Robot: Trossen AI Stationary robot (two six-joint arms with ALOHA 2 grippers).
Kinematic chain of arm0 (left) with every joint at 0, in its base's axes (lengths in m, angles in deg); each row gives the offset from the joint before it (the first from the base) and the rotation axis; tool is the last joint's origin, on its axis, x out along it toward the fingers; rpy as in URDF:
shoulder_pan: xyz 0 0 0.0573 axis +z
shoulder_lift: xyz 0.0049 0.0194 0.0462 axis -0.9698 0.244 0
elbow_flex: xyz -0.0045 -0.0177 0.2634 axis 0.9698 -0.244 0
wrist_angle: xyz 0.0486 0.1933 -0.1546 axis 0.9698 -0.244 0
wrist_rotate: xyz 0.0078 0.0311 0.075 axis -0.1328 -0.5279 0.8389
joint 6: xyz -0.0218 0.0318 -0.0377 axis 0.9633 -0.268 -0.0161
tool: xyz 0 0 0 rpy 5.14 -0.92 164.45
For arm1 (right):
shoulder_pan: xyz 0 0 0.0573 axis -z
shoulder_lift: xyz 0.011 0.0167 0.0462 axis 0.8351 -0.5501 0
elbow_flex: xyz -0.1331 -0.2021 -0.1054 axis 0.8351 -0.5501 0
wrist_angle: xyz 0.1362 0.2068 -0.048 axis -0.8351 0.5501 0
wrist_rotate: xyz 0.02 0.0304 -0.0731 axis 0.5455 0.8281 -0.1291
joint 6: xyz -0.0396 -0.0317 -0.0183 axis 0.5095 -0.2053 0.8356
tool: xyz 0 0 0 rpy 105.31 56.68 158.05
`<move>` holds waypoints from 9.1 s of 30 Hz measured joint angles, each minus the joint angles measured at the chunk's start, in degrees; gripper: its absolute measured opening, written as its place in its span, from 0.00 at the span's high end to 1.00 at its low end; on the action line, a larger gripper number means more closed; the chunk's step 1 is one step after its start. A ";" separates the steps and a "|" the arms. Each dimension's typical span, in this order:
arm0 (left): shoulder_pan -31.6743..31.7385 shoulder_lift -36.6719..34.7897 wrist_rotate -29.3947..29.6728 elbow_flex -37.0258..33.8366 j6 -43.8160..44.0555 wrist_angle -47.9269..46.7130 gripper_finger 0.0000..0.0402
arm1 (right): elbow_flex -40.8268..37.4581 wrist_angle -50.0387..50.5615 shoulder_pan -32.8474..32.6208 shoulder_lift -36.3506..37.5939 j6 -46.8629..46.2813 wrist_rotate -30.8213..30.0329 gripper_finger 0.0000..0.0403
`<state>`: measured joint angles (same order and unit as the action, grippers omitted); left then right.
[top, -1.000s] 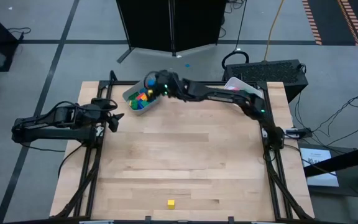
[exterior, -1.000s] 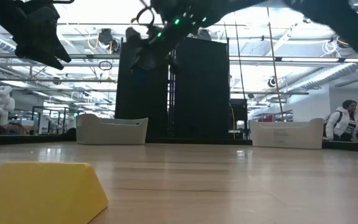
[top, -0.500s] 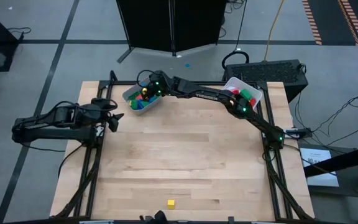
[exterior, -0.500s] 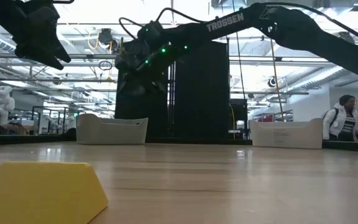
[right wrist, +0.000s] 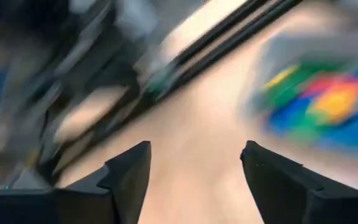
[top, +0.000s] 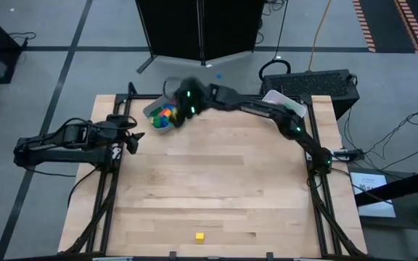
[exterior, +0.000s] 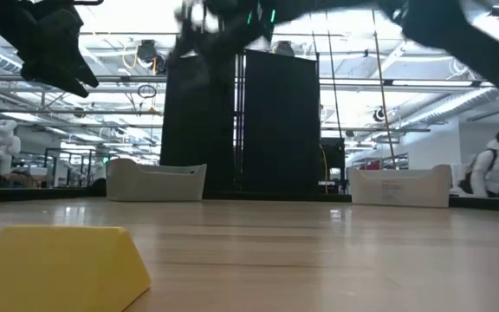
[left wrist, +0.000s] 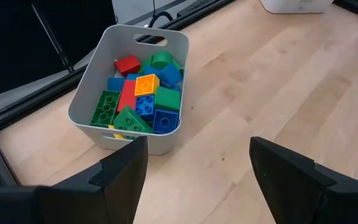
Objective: Sort blocks by size
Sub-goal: Put the triangular yellow block into the gray bin, then return to Home Position
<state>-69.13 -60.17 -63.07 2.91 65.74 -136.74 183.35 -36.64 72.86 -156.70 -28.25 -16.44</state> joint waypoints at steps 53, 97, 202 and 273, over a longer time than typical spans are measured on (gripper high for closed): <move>0.00 1.05 0.50 -0.28 0.53 0.19 0.30 | -1.10 8.16 -44.24 -14.11 42.70 -12.63 0.49; 0.00 1.88 0.45 -0.31 0.51 0.30 0.30 | -0.05 20.36 -46.26 -12.25 -37.30 -24.43 0.56; 0.00 3.42 0.59 -0.28 0.42 0.64 0.30 | -0.14 17.54 -27.24 -10.53 -15.59 -27.66 0.72; -0.13 -25.29 -19.35 7.88 -14.60 20.67 0.30 | -78.12 -2.28 -18.60 117.00 28.81 -2.78 0.27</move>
<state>-69.26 -85.45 -82.42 10.79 51.14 -116.07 105.22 -38.92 54.26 -39.71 0.56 -19.23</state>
